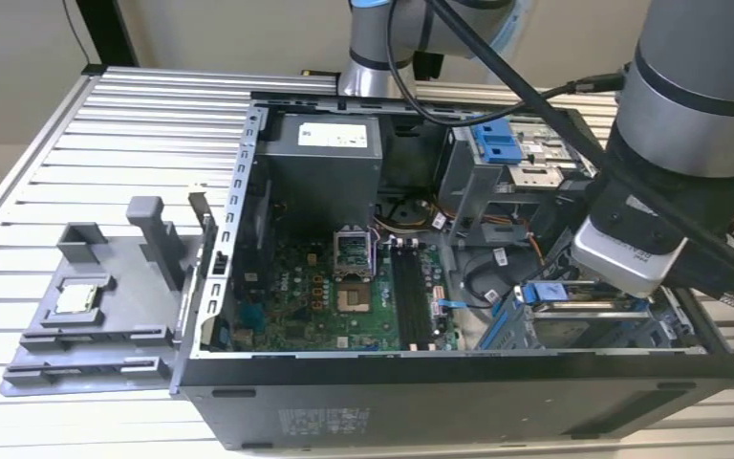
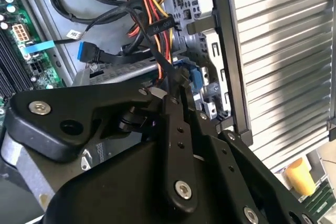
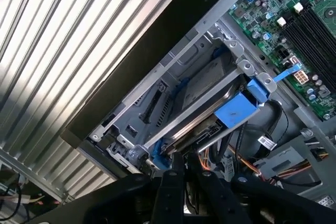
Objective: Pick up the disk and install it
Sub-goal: 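Insert the second disk wire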
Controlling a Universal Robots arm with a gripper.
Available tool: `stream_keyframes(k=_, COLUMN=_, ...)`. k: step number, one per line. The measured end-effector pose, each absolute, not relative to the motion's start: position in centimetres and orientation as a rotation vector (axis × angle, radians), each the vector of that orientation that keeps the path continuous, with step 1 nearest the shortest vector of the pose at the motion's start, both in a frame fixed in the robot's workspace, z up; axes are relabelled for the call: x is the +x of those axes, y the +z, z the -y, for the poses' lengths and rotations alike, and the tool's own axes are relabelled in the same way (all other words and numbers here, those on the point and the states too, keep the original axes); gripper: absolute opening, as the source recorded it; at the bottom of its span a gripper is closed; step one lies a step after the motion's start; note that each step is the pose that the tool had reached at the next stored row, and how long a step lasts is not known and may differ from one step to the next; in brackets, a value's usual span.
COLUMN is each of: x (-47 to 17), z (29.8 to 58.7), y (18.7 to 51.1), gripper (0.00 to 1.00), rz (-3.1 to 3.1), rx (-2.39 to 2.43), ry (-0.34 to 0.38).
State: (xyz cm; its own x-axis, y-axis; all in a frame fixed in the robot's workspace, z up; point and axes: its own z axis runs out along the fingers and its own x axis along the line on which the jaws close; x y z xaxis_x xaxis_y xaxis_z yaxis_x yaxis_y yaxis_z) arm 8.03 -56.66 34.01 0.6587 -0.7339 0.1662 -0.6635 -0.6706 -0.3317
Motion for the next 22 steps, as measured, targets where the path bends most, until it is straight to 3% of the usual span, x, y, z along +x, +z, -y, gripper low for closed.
stream_keyframes(k=8, x=7.6, z=56.7, y=34.0, gripper=0.00, rz=-1.155, rx=-2.627, ry=-0.420)
stream_keyframes(k=22, x=6.3, z=56.7, y=34.0, gripper=0.00, rz=-1.199, rx=-2.644, ry=-0.329)
